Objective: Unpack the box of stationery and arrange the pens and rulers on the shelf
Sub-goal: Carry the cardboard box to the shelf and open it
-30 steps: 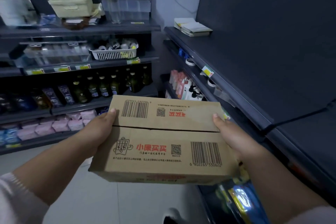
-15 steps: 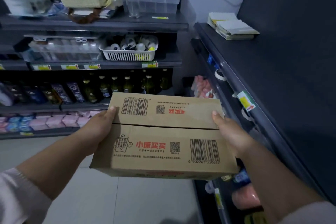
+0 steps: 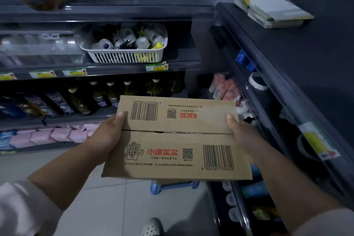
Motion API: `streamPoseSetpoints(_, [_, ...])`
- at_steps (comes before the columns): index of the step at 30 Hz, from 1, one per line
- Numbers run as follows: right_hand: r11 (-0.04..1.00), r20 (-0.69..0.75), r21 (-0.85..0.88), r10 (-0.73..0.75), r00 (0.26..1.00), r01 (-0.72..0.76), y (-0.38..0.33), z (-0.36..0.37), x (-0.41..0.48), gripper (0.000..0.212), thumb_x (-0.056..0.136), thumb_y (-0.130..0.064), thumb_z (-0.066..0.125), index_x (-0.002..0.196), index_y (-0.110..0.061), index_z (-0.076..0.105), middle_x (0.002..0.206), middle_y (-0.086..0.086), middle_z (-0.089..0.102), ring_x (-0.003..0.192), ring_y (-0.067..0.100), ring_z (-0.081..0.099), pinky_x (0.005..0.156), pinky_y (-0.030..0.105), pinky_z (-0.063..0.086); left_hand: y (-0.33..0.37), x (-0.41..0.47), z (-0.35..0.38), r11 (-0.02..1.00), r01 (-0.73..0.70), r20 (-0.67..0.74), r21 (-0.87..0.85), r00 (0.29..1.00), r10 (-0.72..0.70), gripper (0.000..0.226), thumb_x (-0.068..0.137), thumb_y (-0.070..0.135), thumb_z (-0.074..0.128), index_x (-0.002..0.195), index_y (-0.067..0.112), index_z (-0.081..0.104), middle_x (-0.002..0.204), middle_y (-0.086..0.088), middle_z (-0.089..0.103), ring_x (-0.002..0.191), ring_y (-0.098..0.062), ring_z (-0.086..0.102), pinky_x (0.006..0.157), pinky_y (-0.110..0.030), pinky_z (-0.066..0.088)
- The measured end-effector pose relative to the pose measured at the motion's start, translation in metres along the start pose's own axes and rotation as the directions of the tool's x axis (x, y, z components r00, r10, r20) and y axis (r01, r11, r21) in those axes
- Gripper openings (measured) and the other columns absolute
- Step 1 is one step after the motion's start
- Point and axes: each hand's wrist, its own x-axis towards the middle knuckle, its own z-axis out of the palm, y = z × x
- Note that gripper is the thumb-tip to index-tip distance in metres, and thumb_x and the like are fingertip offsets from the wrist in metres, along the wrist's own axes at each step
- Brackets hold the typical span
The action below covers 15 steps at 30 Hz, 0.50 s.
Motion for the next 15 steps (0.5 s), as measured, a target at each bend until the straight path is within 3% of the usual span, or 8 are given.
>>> streamPoseSetpoints(3, [1.000, 0.006, 0.016, -0.025, 1.000, 0.025, 0.005, 0.013, 0.043, 0.026, 0.096, -0.056, 0.039, 0.097, -0.038, 0.058, 0.098, -0.001, 0.068, 0.089, 0.022, 0.066, 0.083, 0.043, 0.054, -0.010, 0.038, 0.010, 1.000, 0.013, 0.000, 0.024, 1.000, -0.013, 0.043, 0.096, 0.056, 0.032, 0.113, 0.025, 0.058, 0.110, -0.006, 0.062, 0.100, -0.029, 0.059, 0.093, -0.045, 0.048])
streamPoseSetpoints(6, [1.000, 0.014, 0.008, -0.026, 1.000, 0.026, 0.016, 0.028, 0.087, 0.032, 0.097, -0.054, 0.039, 0.108, -0.030, 0.058, 0.096, -0.001, 0.067, 0.089, 0.021, 0.065, 0.083, 0.039, 0.052, -0.032, 0.078, 0.023, 0.998, 0.057, 0.003, 0.039, 0.998, -0.058, 0.051, 0.094, 0.061, 0.029, 0.119, 0.026, 0.057, 0.120, -0.010, 0.060, 0.112, -0.033, 0.055, 0.097, -0.053, 0.045])
streamPoseSetpoints(11, [1.000, 0.030, 0.019, -0.008, 1.000, 0.007, 0.051, 0.049, 0.152, 0.038, 0.095, -0.057, 0.041, 0.105, -0.027, 0.062, 0.096, 0.003, 0.071, 0.089, 0.026, 0.068, 0.086, 0.047, 0.054, -0.064, 0.134, 0.052, 0.996, 0.082, 0.004, 0.043, 0.997, -0.082, 0.053, 0.094, 0.061, 0.029, 0.118, 0.025, 0.059, 0.112, -0.009, 0.064, 0.102, -0.031, 0.060, 0.093, -0.051, 0.049])
streamPoseSetpoints(15, [1.000, 0.044, -0.001, 0.002, 0.999, -0.002, 0.079, 0.060, 0.192, 0.055, 0.077, -0.077, 0.044, 0.103, -0.033, 0.064, 0.095, 0.001, 0.074, 0.088, 0.028, 0.070, 0.085, 0.052, 0.054, -0.086, 0.169, 0.074, 0.994, 0.108, 0.000, 0.035, 0.994, -0.108, 0.039, 0.097, 0.055, 0.030, 0.106, 0.027, 0.056, 0.096, -0.006, 0.064, 0.094, -0.028, 0.062, 0.089, -0.045, 0.051])
